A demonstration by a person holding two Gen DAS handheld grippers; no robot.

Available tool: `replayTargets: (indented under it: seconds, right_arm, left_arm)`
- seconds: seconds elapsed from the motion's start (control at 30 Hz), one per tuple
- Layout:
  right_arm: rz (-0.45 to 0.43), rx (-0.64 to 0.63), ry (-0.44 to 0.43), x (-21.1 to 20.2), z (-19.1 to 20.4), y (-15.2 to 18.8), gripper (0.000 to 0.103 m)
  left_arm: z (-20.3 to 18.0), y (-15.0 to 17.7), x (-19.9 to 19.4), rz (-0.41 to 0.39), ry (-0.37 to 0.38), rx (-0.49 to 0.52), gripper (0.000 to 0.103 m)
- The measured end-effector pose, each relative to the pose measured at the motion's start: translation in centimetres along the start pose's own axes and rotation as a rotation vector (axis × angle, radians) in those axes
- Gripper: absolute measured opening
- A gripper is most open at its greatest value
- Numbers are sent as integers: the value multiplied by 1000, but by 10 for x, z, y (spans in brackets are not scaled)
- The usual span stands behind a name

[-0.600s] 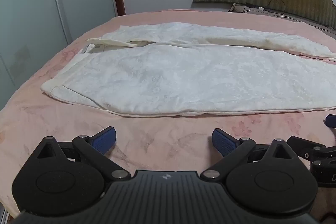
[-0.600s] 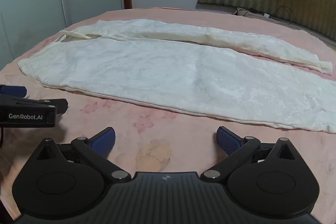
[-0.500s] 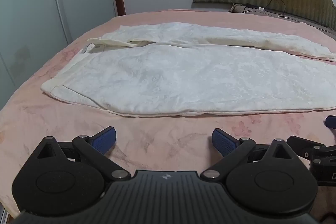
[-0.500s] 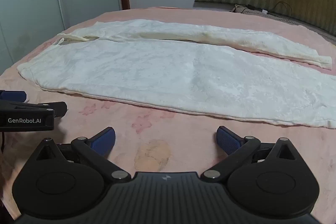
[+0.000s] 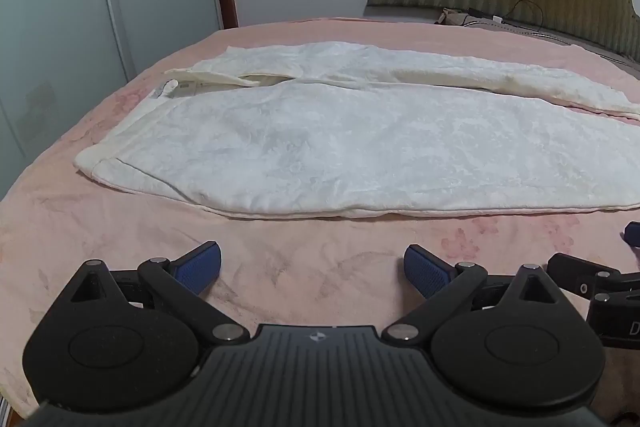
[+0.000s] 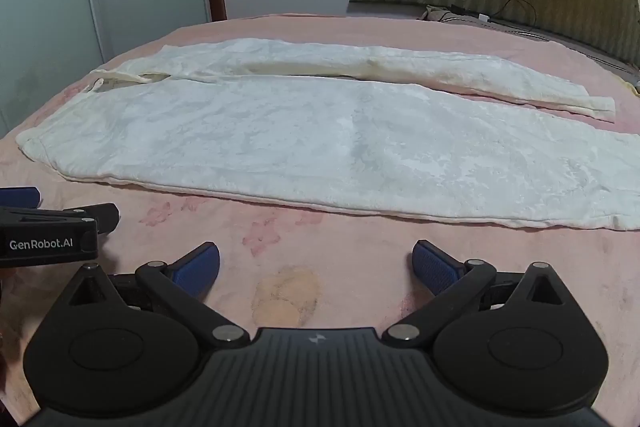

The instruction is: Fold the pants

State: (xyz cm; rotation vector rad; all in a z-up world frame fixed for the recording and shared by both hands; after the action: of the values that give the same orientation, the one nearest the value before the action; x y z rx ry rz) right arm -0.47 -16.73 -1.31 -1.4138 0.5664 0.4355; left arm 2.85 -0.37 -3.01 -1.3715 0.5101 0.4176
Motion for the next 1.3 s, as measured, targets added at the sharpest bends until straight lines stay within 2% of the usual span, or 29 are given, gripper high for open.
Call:
replayTargets:
  seconds: [0.2,0.47,0.7,1.3]
  right_arm:
    - [9,-26,-40,-4,6,-1,103]
    - [10,12,-3,-2,-4,1,103]
    - [10,-7,12,2,4,2,103]
    - [-16,-21,1,3,1,6,103]
  left_arm:
    - [-2,2,0,4,14,-6,100]
    - [1,3,3,5,16,-4,100]
    - [2,3,5,8,21,-8,100]
    - [2,4,5,8,21,-10,102]
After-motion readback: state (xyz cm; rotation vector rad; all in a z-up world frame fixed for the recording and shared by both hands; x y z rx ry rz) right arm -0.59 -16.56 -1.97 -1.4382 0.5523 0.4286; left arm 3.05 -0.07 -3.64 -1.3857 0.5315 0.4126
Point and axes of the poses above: each gripper's, at about its wrist camera, not at the fingertips, and x roughly the way its jaws point, z to its left, y to its underside, the point moved 4 cm from there along x, roughly the way its jaws point, and after that the axes turned 3 degrees about -z, right-handed, at the moved point
